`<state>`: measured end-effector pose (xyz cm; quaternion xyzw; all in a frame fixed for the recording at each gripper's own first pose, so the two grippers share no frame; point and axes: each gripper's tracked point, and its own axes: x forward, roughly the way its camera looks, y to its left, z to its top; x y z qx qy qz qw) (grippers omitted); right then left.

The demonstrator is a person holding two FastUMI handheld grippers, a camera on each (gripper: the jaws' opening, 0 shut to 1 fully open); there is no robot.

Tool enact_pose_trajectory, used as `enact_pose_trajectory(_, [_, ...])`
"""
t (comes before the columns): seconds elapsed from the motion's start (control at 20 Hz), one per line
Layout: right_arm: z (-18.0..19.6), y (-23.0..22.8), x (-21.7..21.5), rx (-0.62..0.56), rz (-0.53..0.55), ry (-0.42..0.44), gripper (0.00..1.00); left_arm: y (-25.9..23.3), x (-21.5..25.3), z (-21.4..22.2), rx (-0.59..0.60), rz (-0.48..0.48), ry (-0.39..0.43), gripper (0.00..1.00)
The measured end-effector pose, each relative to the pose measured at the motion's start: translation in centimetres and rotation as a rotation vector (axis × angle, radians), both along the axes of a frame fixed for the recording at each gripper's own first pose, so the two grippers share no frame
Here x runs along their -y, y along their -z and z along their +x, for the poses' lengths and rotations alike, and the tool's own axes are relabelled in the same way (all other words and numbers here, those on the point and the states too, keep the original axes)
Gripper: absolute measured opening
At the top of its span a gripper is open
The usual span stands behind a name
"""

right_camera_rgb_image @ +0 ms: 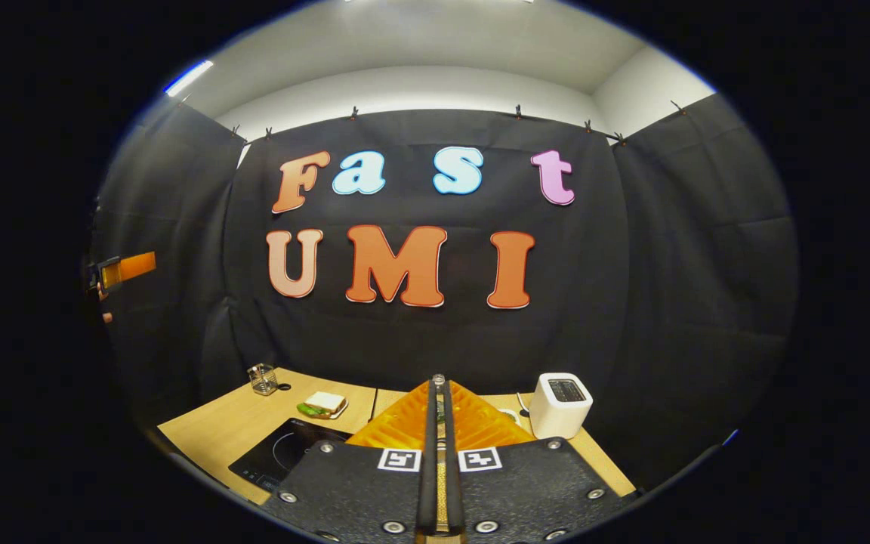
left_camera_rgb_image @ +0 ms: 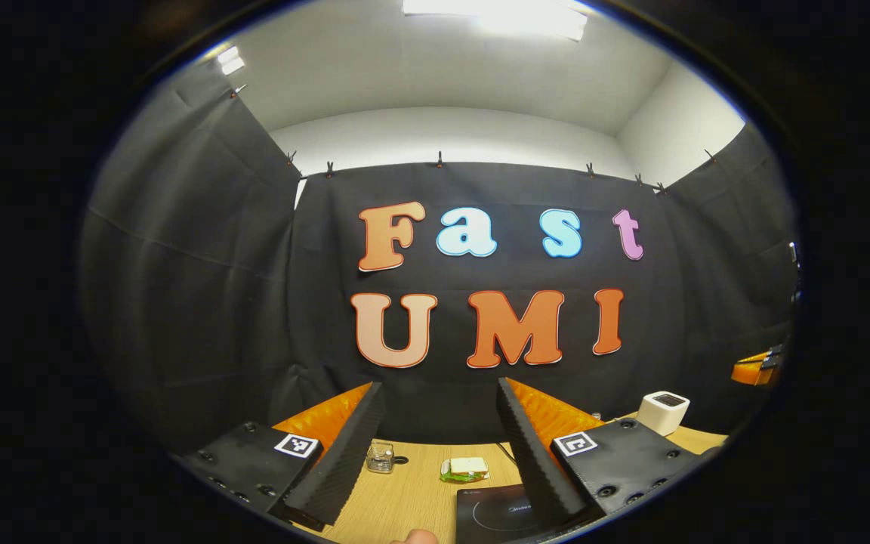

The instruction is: First push the handle of the pot to place it horizontally, then grasp the pot with both hands and set it on the induction cooktop.

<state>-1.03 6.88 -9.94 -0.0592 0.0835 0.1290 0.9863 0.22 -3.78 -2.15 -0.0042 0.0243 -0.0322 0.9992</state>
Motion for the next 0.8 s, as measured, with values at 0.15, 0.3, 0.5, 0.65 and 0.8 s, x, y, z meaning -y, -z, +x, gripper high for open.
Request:
enact_pose_trajectory(0.15, [0.0, 3.1, -0.6, -0.067, 0.015, -0.017, 0.0, 0.2, 0.0, 0.0, -0.002, -0.003, 0.003, 0.99])
enact_pose_trajectory(0.3, [0.0, 7.6, -0.2, -0.149, -0.012, -0.01, 0.0, 0.3, -0.2, 0.1, 0.0, -0.01, 0.0, 0.99])
enact_pose_trajectory(0.5, [-1.0, 11.8, -0.9, -0.257, 0.008, -0.018, 0.0, 1.0, -0.3, 0.2, -0.018, -0.006, -0.002, 0.97])
enact_pose_trajectory(0.65, [-2.0, 14.7, -1.0, -0.307, 0.011, -0.022, 0.0, 1.3, -0.2, 0.0, -0.02, 0.006, -0.004, 0.99])
enact_pose_trajectory(0.8, [-3.1, 18.3, -1.0, -0.381, 0.021, -0.027, 0.0, 1.3, 0.3, -0.3, -0.02, 0.001, 0.007, 0.99])
